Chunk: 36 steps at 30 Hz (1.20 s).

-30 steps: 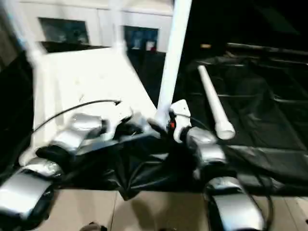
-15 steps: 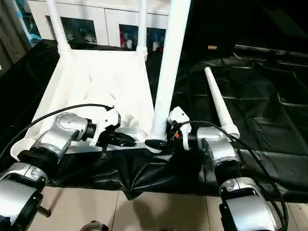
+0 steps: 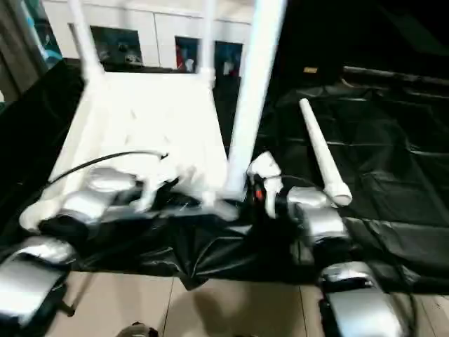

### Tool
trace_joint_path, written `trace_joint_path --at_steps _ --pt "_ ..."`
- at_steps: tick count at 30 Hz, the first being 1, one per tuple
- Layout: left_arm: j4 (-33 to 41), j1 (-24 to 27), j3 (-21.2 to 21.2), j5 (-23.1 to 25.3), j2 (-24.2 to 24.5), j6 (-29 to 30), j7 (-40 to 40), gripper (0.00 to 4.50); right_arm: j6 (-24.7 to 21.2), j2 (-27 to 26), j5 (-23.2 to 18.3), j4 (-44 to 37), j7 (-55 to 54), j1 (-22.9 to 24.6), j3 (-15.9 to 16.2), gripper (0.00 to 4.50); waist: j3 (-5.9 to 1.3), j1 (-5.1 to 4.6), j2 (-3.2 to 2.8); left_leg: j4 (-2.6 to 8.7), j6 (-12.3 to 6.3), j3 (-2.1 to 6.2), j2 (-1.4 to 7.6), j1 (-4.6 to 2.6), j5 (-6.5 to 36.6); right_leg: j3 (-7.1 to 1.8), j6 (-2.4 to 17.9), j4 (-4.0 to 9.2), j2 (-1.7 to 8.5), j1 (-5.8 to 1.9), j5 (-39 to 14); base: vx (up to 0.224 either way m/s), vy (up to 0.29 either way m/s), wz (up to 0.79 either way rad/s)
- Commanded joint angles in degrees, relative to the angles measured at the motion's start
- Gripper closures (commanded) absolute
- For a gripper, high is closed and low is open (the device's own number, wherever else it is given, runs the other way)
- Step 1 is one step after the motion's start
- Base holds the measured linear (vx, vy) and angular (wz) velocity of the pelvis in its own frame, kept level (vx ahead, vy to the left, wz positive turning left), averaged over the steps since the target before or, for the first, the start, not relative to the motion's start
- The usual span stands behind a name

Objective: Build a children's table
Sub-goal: Rotate leg to tighten

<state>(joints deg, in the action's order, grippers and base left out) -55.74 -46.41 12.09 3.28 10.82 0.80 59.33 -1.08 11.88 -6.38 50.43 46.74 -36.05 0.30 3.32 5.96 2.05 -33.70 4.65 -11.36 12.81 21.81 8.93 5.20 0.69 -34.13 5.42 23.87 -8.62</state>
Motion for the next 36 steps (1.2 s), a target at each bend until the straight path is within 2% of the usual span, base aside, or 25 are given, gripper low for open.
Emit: trace_joint_path --at_steps 1,2,4,5,6,7,11,12,14,17,18,21,22,23,24,25,26,27,29,30,31,32,34,35,36 --pt "-0.7 -3.4 -2.9 -1.7 -2.4 0.1 -6.7 4.50 -1.0 -1.9 1.5 2.9 -6.7 0.2 0.4 1.76 -4.04 -0.29 -0.25 4.24 0.54 0.73 0.65 -1.65 19.6 -2.45 9.8 4.80 3.28 -2.43 -23.0 0.000 0.000 0.00" --pt "-2.2 -4.7 -3.3 -1.3 -4.0 0.3 -11.6 4.50 -1.5 -3.9 0.9 4.2 -13.4 -0.4 -1.5 1.76 -4.02 -0.38 -0.66 4.32 0.69 0.85 0.71 -1.64 19.6 -2.50 9.9 4.71 3.35 -2.36 -23.0 0.000 0.000 0.00" --pt "-4.3 -6.3 -3.7 -0.7 -6.2 0.5 -17.6 4.50 -1.7 -6.5 0.1 5.8 -21.4 -1.2 -3.9 1.77 -4.13 -0.81 -0.39 4.32 0.77 0.90 0.55 -1.54 19.6 -2.25 9.6 4.91 3.20 -2.58 -23.0 0.000 0.000 0.00" --pt "-5.2 -7.0 -3.9 -0.4 -7.2 0.4 -20.7 4.50 -1.6 -7.8 -0.1 6.7 -25.1 -1.6 -4.7 1.77 -4.11 -0.96 -0.66 4.28 0.70 0.79 0.57 -1.51 19.4 -2.39 9.7 4.88 3.15 -2.44 -22.3 0.000 0.000 0.00" --pt "-5.8 -7.4 -4.1 -0.2 -7.8 0.3 -22.2 4.50 -1.5 -8.5 0.0 7.1 -27.0 -1.9 -5.0 1.77 -4.13 -1.02 -0.59 4.27 0.79 0.84 0.59 -1.68 19.7 -2.36 9.9 4.93 3.11 -2.31 -21.9 0.000 0.000 0.00" --pt "-6.1 -7.7 -4.1 0.0 -8.6 0.3 -23.1 4.50 -1.0 -9.6 -0.2 7.7 -28.1 -2.2 -5.2 1.77 -4.21 -1.03 -0.64 4.26 0.38 0.72 0.48 -1.48 19.2 -2.35 10.0 4.92 3.04 -2.53 -20.8 0.000 0.000 0.00" --pt "-5.7 -7.0 -2.5 1.0 -10.1 -1.6 -21.4 4.50 1.6 -11.4 0.1 8.2 -27.4 -2.4 -4.6 1.77 -4.39 -0.81 -0.70 4.13 -1.32 0.60 0.46 -1.19 17.0 -2.39 11.2 4.37 2.97 -2.87 -15.8 0.000 0.000 0.00" --pt "-5.8 -6.8 -2.2 1.2 -10.0 -2.2 -20.8 4.50 2.0 -11.6 -0.6 8.1 -26.8 -2.5 -5.3 1.42 -4.39 -0.79 -0.80 4.15 -1.41 0.63 0.49 -1.16 16.8 -2.38 11.3 4.29 2.98 -2.94 -15.3 0.000 0.000 0.00" --pt "-5.6 -6.1 -1.3 1.6 -9.6 -3.8 -18.5 4.50 2.6 -11.2 -1.4 7.8 -25.2 -2.7 -6.1 1.05 -4.34 -0.81 -0.78 4.18 -1.91 0.60 0.49 -1.16 17.1 -2.34 11.4 4.37 3.02 -3.01 -15.6 0.000 0.000 0.00" --pt "-5.7 -5.6 -0.8 1.6 -9.0 -4.9 -16.2 4.50 3.9 -10.3 -0.7 7.2 -23.5 -2.8 -5.4 0.98 -4.40 -0.81 -0.85 4.16 -2.03 0.61 0.49 -1.08 17.2 -2.35 11.4 4.32 3.03 -3.07 -15.3 0.000 0.000 0.00" --pt "-5.2 -4.9 0.2 1.6 -8.2 -6.1 -12.8 4.50 4.4 -9.1 -0.4 5.2 -19.3 -2.3 -4.1 0.98 -4.30 -0.80 -1.12 4.26 -2.01 0.65 0.57 -1.15 17.3 -2.33 11.7 4.36 2.98 -2.99 -15.1 0.000 0.000 0.00" --pt "-4.7 -4.2 1.4 2.1 -7.0 -7.4 -9.1 4.50 3.6 -7.2 -1.3 2.0 -13.3 -1.2 -2.8 0.98 -4.30 -0.74 -1.08 4.20 -2.27 0.63 0.60 -1.11 17.5 -2.38 12.0 4.22 3.03 -3.13 -14.5 0.000 0.000 0.00" --pt "-4.5 -3.6 2.6 2.9 -5.7 -8.5 -6.0 4.50 2.0 -5.1 -2.5 -2.1 -7.3 0.5 -1.6 0.98 -4.30 -0.56 -1.30 4.22 -2.97 0.68 0.64 -1.01 16.8 -2.36 12.3 4.07 2.90 -3.43 -12.8 0.000 0.000 0.00" --pt "-4.5 -3.4 3.3 3.5 -4.9 -9.6 -4.1 4.50 1.0 -3.3 -3.4 -4.6 -3.4 1.8 -1.1 0.98 -4.31 -0.47 -1.20 4.20 -3.34 0.63 0.68 -1.02 16.5 -2.36 12.3 4.08 2.86 -3.49 -12.2 0.000 0.000 0.00" --pt "-4.7 -3.3 3.5 3.6 -4.2 -10.5 -2.3 4.50 -0.2 -1.6 -4.4 -6.9 0.0 3.1 -0.9 0.98 -4.50 -0.03 -1.49 3.96 -3.97 0.57 0.71 -1.03 15.0 -2.36 12.8 3.68 2.77 -3.72 -9.7 0.000 0.000 0.00" --pt "-4.7 -3.0 3.7 3.0 -3.0 -11.7 3.0 4.50 -4.3 2.7 -7.1 -12.5 7.5 6.3 -0.3 0.98 -4.40 0.20 -1.35 3.92 -4.52 0.50 0.81 -0.92 14.1 -2.32 13.3 3.61 2.58 -3.85 -7.8 0.000 0.000 0.00" --pt "-4.7 -3.0 3.7 3.0 -3.0 -11.7 3.0 4.50 -4.3 2.7 -7.1 -12.5 7.5 6.3 -0.3 0.98 -4.53 0.48 -1.61 3.77 -5.01 0.45 0.75 -1.00 13.6 -2.33 13.7 3.39 2.57 -3.92 -6.6 0.000 0.000 0.00" --pt "-4.6 -2.9 3.7 2.5 -2.5 -12.0 5.5 4.50 -6.0 5.0 -8.2 -14.8 10.8 7.9 0.0 0.98 -4.60 0.76 -1.49 3.67 -5.35 0.41 0.87 -1.06 13.3 -2.37 14.1 3.32 2.72 -3.82 -5.7 0.000 0.000 0.00" --pt "-4.6 -2.9 3.8 2.1 -1.7 -12.6 9.1 4.50 -7.8 7.9 -9.4 -16.7 14.4 9.6 -0.4 0.98 -4.52 1.35 -1.82 3.66 -5.37 0.38 0.95 -1.13 14.3 -2.31 15.0 3.29 2.85 -3.69 -6.2 0.000 0.000 0.00" --pt "-4.8 -3.2 4.1 1.9 -0.8 -13.5 12.9 4.50 -9.0 10.4 -10.9 -17.2 16.9 10.4 -2.2 0.98 -4.45 1.56 -2.15 3.68 -4.80 0.42 0.96 -1.11 15.3 -2.30 15.1 3.35 3.02 -3.57 -7.8 0.000 0.000 0.00" --pt "-5.0 -3.3 4.3 2.0 -0.5 -14.0 13.5 4.50 -9.4 11.1 -11.4 -17.3 17.2 10.5 -2.9 0.98 -4.36 1.83 -1.87 3.69 -4.35 0.36 0.92 -1.24 16.4 -2.28 14.6 3.83 3.15 -3.55 -10.6 0.000 0.000 0.00" --pt "-5.5 -3.7 4.6 2.3 0.1 -15.5 14.7 4.50 -10.2 12.8 -12.6 -17.8 17.6 10.7 -5.0 0.98 -4.29 2.14 -2.36 3.71 -3.79 0.33 0.95 -1.51 17.5 -2.36 14.3 4.08 3.16 -3.31 -12.5 0.000 0.000 0.00" --pt "-6.0 -4.0 4.7 2.5 0.5 -16.7 15.0 4.50 -10.7 13.8 -13.3 -18.3 17.2 10.9 -6.4 0.98 -4.33 2.30 -2.28 3.71 -3.22 0.32 1.02 -1.71 18.1 -2.36 14.3 4.13 3.16 -3.15 -13.5 0.000 0.000 0.00" --pt "-6.2 -4.2 4.7 2.6 0.6 -17.2 15.1 4.50 -10.7 14.1 -13.5 -18.4 16.9 10.9 -6.9 0.98 -4.27 2.34 -2.45 3.73 -3.06 0.40 0.95 -1.53 17.9 -2.33 14.0 4.20 3.20 -3.22 -13.9 0.000 0.000 0.00" --pt "-6.5 -4.4 4.6 2.6 0.7 -17.8 15.1 4.50 -10.7 14.5 -13.6 -18.7 16.4 11.1 -7.4 0.98 -4.34 2.27 -2.29 3.77 -2.90 0.49 0.87 -1.24 17.5 -2.25 13.3 4.15 3.21 -3.43 -14.6 0.000 0.000 0.00"
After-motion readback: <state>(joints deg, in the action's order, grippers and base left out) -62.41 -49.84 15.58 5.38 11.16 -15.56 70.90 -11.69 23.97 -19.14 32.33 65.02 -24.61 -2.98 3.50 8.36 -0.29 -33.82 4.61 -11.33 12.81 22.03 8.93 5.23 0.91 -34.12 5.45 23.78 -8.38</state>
